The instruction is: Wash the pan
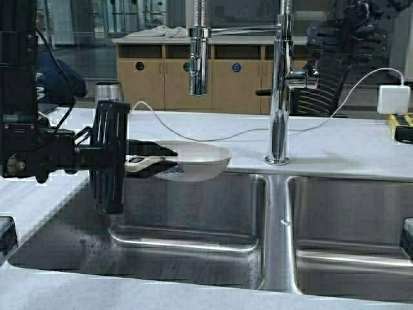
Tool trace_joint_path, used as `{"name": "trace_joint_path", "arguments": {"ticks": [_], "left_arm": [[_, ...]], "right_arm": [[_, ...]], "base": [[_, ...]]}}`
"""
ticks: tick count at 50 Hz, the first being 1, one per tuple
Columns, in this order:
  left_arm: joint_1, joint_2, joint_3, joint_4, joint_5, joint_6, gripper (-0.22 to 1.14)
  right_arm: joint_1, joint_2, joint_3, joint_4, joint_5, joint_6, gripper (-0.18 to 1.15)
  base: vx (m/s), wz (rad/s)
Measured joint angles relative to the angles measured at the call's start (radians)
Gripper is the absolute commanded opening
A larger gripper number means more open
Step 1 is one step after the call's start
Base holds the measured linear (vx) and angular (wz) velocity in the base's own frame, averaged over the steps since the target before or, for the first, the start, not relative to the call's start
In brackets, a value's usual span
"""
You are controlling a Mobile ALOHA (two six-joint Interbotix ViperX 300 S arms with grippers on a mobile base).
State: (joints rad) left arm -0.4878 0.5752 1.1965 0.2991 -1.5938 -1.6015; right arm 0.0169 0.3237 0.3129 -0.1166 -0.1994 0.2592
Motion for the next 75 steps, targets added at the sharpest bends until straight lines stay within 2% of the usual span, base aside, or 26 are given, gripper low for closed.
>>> {"name": "trace_joint_path", "arguments": {"ticks": [12, 22, 35, 45, 48, 51, 54, 55, 57, 59, 61, 67, 75], "left_arm": [[-0.002, 0.002, 0.0, 0.0, 0.0, 0.0, 0.03], [-0.002, 0.002, -0.003, 0.0, 0.0, 0.0, 0.03], [-0.002, 0.002, -0.005, 0.0, 0.0, 0.0, 0.03], [0.0, 0.002, -0.014, 0.0, 0.0, 0.0, 0.03], [0.0, 0.002, -0.015, 0.0, 0.0, 0.0, 0.03], [-0.002, 0.002, -0.017, 0.0, 0.0, 0.0, 0.03], [-0.002, 0.002, -0.017, 0.0, 0.0, 0.0, 0.03], [0.0, 0.002, -0.017, 0.0, 0.0, 0.0, 0.03], [0.0, 0.002, -0.015, 0.0, 0.0, 0.0, 0.03], [-0.002, 0.002, -0.017, 0.0, 0.0, 0.0, 0.03], [-0.002, 0.002, -0.017, 0.0, 0.0, 0.0, 0.03], [-0.002, 0.002, -0.017, 0.0, 0.0, 0.0, 0.03], [0.0, 0.002, -0.017, 0.0, 0.0, 0.0, 0.03]], "right_arm": [[-0.023, 0.0, 0.017, 0.017, 0.029, 0.091, 1.0], [-0.026, -0.005, 0.032, 0.02, 0.032, 0.107, 1.0], [-0.031, -0.109, 0.13, -0.021, -0.106, 0.101, 1.0], [-0.04, -0.193, 0.19, -0.023, -0.129, 0.101, 0.98], [-0.041, -0.198, 0.218, -0.02, -0.129, 0.107, 0.91], [-0.04, -0.196, 0.242, 0.002, -0.129, 0.112, 0.74], [-0.04, -0.186, 0.261, 0.037, -0.129, 0.115, 0.43], [-0.04, -0.178, 0.264, 0.046, -0.13, 0.114, 0.23], [-0.04, -0.16, 0.268, 0.064, -0.129, 0.112, -0.01], [-0.037, -0.138, 0.268, 0.081, -0.129, 0.112, -0.14], [-0.034, -0.118, 0.268, 0.091, -0.13, 0.114, -0.12], [-0.009, -0.064, 0.255, 0.1, -0.13, 0.114, 0.14], [0.026, -0.046, 0.227, 0.1, -0.138, 0.11, 0.06]], "base": [[0.0, 0.0], [0.0, 0.0], [0.0, 0.0], [0.0, 0.0], [0.0, 0.0], [0.0, 0.0], [0.0, 0.0], [0.0, 0.0], [0.0, 0.0], [0.0, 0.0], [0.0, 0.0], [0.0, 0.0], [0.0, 0.0]]}}
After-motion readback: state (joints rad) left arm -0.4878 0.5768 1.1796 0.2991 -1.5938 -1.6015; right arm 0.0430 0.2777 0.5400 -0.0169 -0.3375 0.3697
